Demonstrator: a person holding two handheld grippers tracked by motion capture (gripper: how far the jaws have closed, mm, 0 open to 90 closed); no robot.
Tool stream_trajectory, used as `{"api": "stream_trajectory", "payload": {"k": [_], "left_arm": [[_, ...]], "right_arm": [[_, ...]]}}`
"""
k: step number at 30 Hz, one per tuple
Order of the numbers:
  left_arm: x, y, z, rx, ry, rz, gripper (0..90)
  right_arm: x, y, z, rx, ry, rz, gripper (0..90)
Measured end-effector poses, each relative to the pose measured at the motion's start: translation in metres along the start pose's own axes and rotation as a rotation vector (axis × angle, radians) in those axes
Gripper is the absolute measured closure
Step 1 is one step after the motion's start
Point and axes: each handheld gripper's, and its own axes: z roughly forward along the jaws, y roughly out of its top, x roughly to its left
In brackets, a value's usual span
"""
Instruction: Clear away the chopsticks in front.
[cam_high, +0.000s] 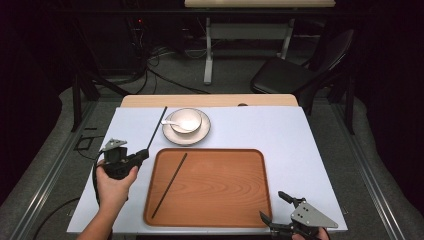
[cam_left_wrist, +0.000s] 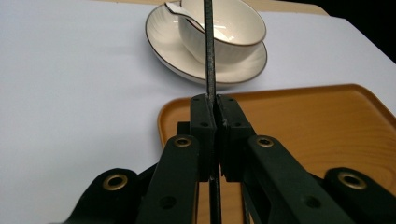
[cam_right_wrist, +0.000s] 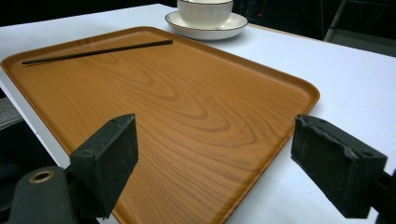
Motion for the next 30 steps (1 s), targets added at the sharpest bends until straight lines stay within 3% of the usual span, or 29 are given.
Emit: {"api": "stream_trajectory", "payload": {"k": [8, 15, 21, 30], "left_arm": [[-0.012, -0.027, -0.013, 0.014, -0.052, 0.003, 85.9], [-0.015, -0.043, -0.013, 0.038, -0.062, 0.004, 86.0], [-0.017, -0.056, -0.011, 0.064, -0.071, -0.001, 86.0], [-0.022, -0.077, 0.007, 0.157, -0.072, 0.010, 86.0]], "right_arm": [[0.000, 0.000, 0.000, 0.001, -0.003, -0.003, 14.4], [0.000, 0.000, 0.001, 0.003, -0.006, -0.007, 14.4], [0.000, 0.000, 0.000, 0.003, -0.006, -0.003, 14.4], [0.001, 0.000, 0.000, 0.001, -0.004, -0.006, 14.4]]}}
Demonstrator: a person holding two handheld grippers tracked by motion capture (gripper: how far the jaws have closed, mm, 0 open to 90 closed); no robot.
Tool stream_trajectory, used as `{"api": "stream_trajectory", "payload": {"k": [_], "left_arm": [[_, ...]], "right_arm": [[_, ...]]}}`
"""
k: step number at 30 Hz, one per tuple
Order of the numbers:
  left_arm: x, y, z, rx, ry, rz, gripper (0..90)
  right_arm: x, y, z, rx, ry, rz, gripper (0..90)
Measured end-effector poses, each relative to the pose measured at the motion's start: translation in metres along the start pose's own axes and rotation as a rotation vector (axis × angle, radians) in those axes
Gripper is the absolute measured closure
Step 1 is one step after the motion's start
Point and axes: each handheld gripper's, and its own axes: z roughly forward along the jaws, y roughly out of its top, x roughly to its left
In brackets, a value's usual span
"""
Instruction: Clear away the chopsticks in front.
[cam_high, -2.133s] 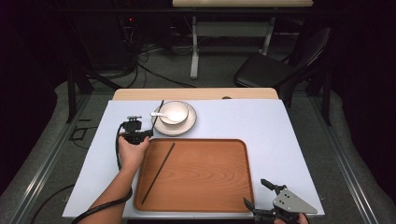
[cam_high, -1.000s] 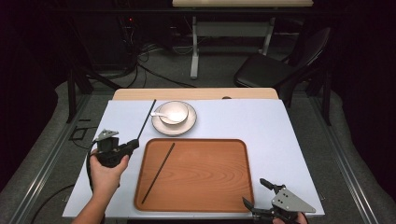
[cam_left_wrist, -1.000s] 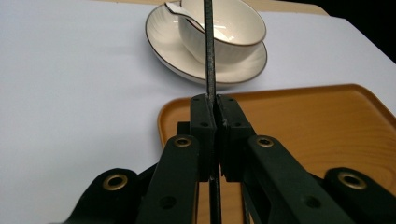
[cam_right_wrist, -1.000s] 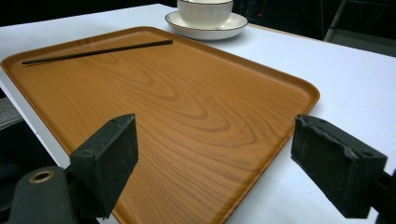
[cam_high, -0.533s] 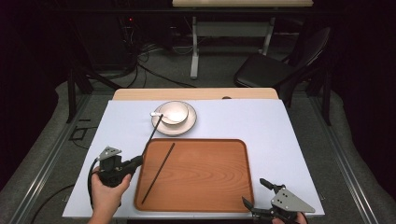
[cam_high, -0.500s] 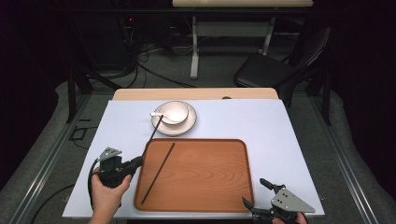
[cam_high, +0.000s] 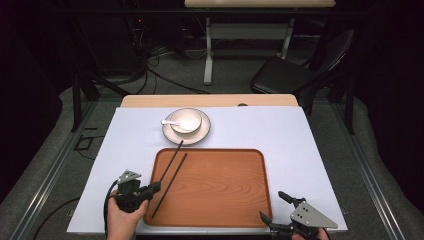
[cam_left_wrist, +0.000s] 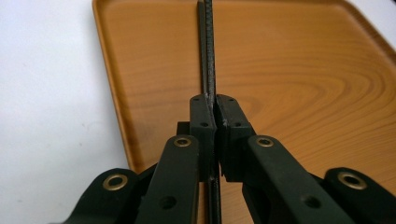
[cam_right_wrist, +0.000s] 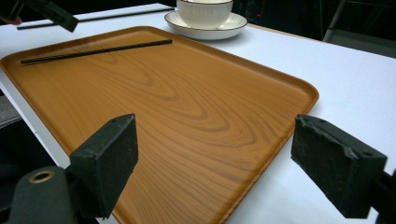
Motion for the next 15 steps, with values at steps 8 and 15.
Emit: {"api": "stream_trajectory", "payload": {"k": [8, 15], "left_arm": [[-0.0028, -0.0077, 0.0056, 0.066, 0.008, 0.001, 85.9], [0.0013, -0.0104, 0.0052, 0.071, 0.018, -0.018, 85.9]], "right_arm": [[-0.0003, -0.0001, -0.0007, -0.001, -0.001, 0.000, 14.5], [-0.0001, 0.0000, -0.0009, -0.002, 0.000, -0.001, 14.4]]}}
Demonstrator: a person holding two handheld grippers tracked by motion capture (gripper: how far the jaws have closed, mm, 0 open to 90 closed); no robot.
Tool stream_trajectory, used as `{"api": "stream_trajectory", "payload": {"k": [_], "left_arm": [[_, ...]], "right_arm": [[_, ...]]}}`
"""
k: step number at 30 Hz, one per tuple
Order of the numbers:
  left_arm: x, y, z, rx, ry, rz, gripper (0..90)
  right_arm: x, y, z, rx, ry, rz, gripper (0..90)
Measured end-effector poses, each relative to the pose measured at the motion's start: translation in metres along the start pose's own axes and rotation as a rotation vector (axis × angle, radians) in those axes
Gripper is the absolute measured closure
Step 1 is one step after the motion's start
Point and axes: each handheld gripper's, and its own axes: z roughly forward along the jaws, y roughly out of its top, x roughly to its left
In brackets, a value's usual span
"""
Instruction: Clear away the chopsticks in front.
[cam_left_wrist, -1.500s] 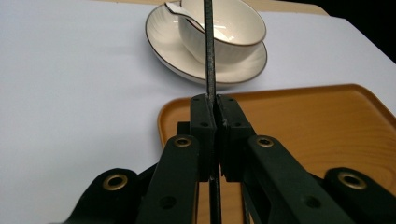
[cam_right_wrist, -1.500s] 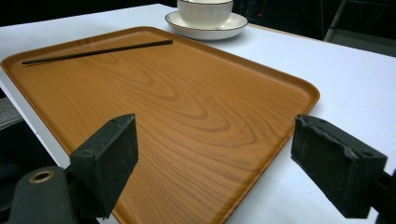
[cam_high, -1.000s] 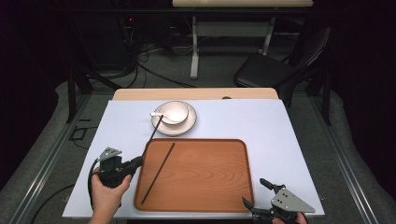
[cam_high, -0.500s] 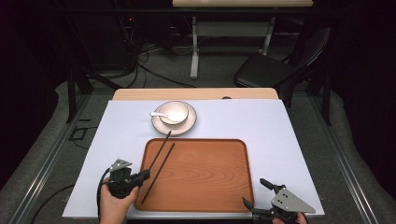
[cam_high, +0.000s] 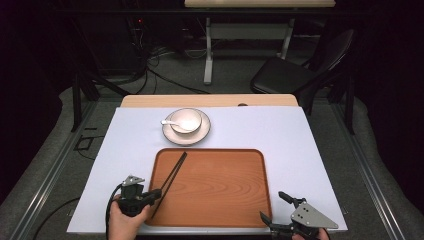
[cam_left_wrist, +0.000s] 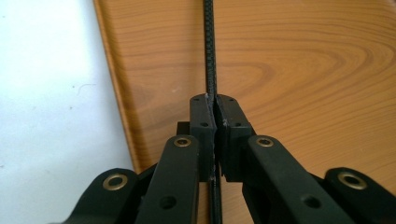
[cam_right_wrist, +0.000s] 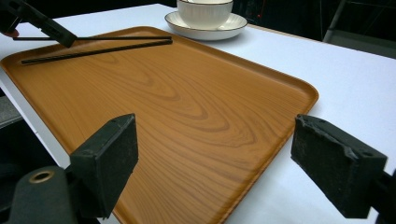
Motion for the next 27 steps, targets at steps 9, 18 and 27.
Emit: {"api": "stream_trajectory", "payload": {"k": [9, 18, 27], "left_arm": [[0.0037, 0.0004, 0.0032, 0.005, 0.007, -0.006, 85.9], [0.0046, -0.0011, 0.0061, 0.021, 0.018, -0.015, 85.2], [0.0043, -0.0017, 0.0058, 0.013, 0.011, -0.017, 81.2]], "right_arm": [[0.0000, 0.0001, -0.0003, 0.000, 0.000, 0.000, 14.4], [0.0001, 0.0002, -0.0004, -0.002, 0.002, 0.004, 14.4], [-0.0001, 0.0003, -0.0006, -0.003, 0.003, -0.001, 14.4]]}}
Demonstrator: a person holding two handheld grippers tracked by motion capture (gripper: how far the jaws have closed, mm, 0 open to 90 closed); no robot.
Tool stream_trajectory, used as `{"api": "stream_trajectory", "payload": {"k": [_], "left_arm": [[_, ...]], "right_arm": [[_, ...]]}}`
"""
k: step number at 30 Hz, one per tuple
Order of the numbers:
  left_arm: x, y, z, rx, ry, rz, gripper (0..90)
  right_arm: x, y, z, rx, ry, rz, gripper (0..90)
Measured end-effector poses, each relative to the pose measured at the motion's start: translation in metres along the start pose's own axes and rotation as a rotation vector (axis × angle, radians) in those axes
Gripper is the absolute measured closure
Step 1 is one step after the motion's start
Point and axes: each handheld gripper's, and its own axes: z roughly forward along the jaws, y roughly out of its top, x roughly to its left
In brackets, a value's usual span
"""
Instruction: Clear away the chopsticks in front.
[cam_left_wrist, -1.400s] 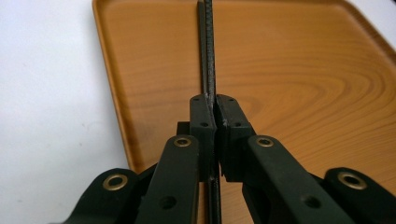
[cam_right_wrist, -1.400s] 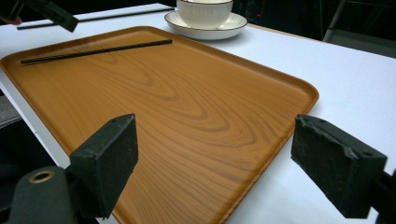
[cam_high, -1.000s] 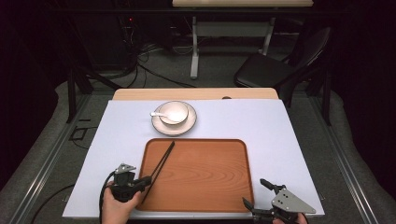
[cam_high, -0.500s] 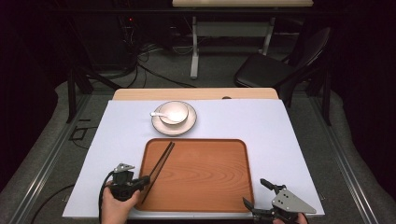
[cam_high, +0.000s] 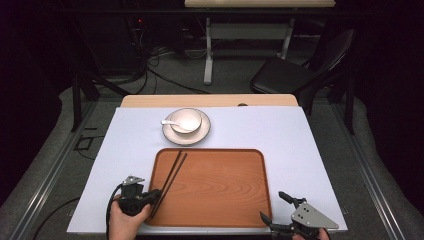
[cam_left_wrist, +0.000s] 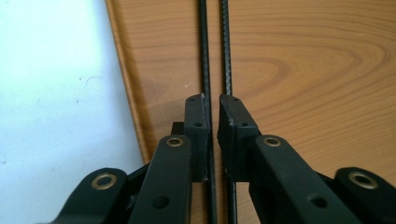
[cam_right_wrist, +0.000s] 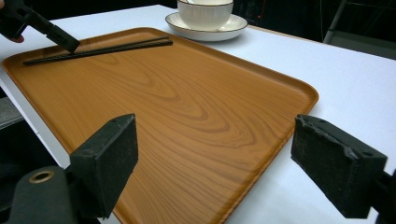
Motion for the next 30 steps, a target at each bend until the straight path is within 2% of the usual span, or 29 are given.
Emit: {"api": "stream_trajectory", "payload": {"k": [6, 10, 14, 17, 19, 21, 24, 27, 30], "left_arm": [[-0.001, 0.000, -0.001, -0.015, -0.023, 0.002, 76.4], [-0.001, 0.000, -0.002, -0.039, -0.030, 0.014, 69.2], [0.000, 0.001, -0.004, -0.091, -0.019, 0.062, 60.4], [0.001, 0.001, -0.004, -0.122, -0.028, 0.090, 54.8], [0.001, 0.001, -0.005, -0.143, -0.008, 0.123, 50.3], [0.002, 0.002, -0.005, -0.165, -0.002, 0.139, 47.1], [0.004, 0.005, -0.006, -0.191, 0.029, 0.166, 40.4], [0.006, 0.008, -0.008, -0.227, 0.061, 0.180, 35.8], [0.011, 0.009, -0.011, -0.258, 0.081, 0.172, 34.1]], "right_arm": [[0.000, 0.000, 0.000, -0.001, 0.001, 0.000, 14.5], [0.000, 0.000, 0.000, -0.001, 0.000, 0.001, 14.4], [0.001, 0.000, 0.000, 0.002, 0.001, 0.005, 14.4], [0.001, 0.000, 0.000, 0.002, 0.001, 0.005, 14.5], [0.001, 0.000, 0.001, 0.002, 0.001, 0.005, 14.4], [0.001, 0.000, 0.001, 0.002, 0.000, 0.004, 14.4], [0.001, 0.000, 0.001, 0.002, 0.000, 0.002, 14.4], [0.000, 0.000, 0.001, 0.003, -0.001, 0.003, 14.4], [0.000, 0.000, 0.001, 0.004, 0.000, 0.005, 14.4]]}}
